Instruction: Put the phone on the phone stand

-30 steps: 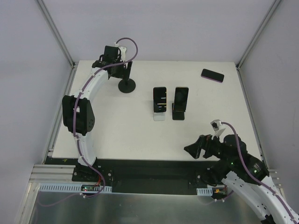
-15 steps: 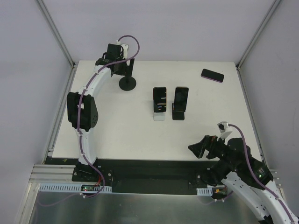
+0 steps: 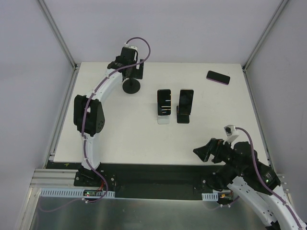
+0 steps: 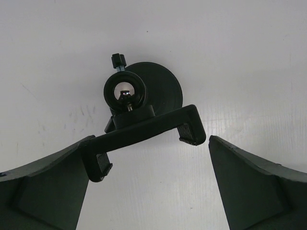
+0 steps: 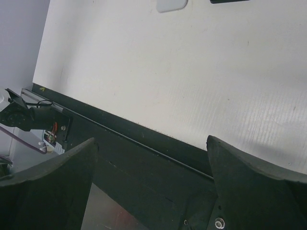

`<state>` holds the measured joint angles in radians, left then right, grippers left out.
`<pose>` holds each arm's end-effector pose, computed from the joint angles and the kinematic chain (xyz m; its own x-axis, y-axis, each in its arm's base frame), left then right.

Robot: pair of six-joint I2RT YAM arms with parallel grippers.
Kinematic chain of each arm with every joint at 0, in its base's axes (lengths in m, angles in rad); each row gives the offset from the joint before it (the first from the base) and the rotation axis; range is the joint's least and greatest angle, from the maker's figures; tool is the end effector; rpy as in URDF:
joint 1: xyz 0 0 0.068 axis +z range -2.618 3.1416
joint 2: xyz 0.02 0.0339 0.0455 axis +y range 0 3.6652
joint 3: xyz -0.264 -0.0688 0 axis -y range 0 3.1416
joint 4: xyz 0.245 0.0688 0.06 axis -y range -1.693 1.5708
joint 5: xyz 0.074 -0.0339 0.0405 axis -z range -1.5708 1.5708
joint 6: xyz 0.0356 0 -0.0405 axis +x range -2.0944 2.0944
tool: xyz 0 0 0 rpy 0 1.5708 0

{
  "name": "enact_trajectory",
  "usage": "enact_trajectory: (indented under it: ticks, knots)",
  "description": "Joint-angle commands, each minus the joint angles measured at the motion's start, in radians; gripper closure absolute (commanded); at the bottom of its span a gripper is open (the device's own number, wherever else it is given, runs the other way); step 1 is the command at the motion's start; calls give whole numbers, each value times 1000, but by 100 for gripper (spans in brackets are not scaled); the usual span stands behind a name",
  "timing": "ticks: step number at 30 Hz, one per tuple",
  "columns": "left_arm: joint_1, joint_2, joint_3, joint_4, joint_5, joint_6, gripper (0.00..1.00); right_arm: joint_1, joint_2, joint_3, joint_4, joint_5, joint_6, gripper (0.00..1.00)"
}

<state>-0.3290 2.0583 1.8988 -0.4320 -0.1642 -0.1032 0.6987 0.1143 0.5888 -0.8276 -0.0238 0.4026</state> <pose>0.4615 -0.1514 0.3062 -0.5445 0.0785 -0.8351 0.1350 0.9908 0.0051 0.0386 0.0335 0.2710 -0.5023 0.0896 -0.8601 -0.5036 0.7782 0.3752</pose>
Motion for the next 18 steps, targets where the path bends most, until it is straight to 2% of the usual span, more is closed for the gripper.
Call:
enact_trajectory:
  ticks: [1, 7, 11, 14, 15, 17, 18]
  knots:
    - [-12, 6, 40, 10, -133, -29, 1, 5, -24, 3, -21, 18, 31, 4]
    - [-13, 34, 59, 10, -166, -16, 5, 7, -41, -14, -28, 18, 48, 4]
    - [-13, 45, 97, 7, -159, -4, 14, 5, -27, -24, -18, 48, 42, 4]
    - [-15, 48, 126, 3, -121, 3, 43, 4, -5, -38, 4, 45, 42, 4]
    - [-15, 48, 132, -1, -107, 3, 57, 4, 1, -47, 11, 42, 41, 4]
    - [-15, 37, 134, -19, -90, 7, 71, 5, 25, -61, 40, 33, 38, 4]
    - [-15, 30, 128, -31, -84, 10, 86, 5, 36, -66, 51, 33, 27, 4]
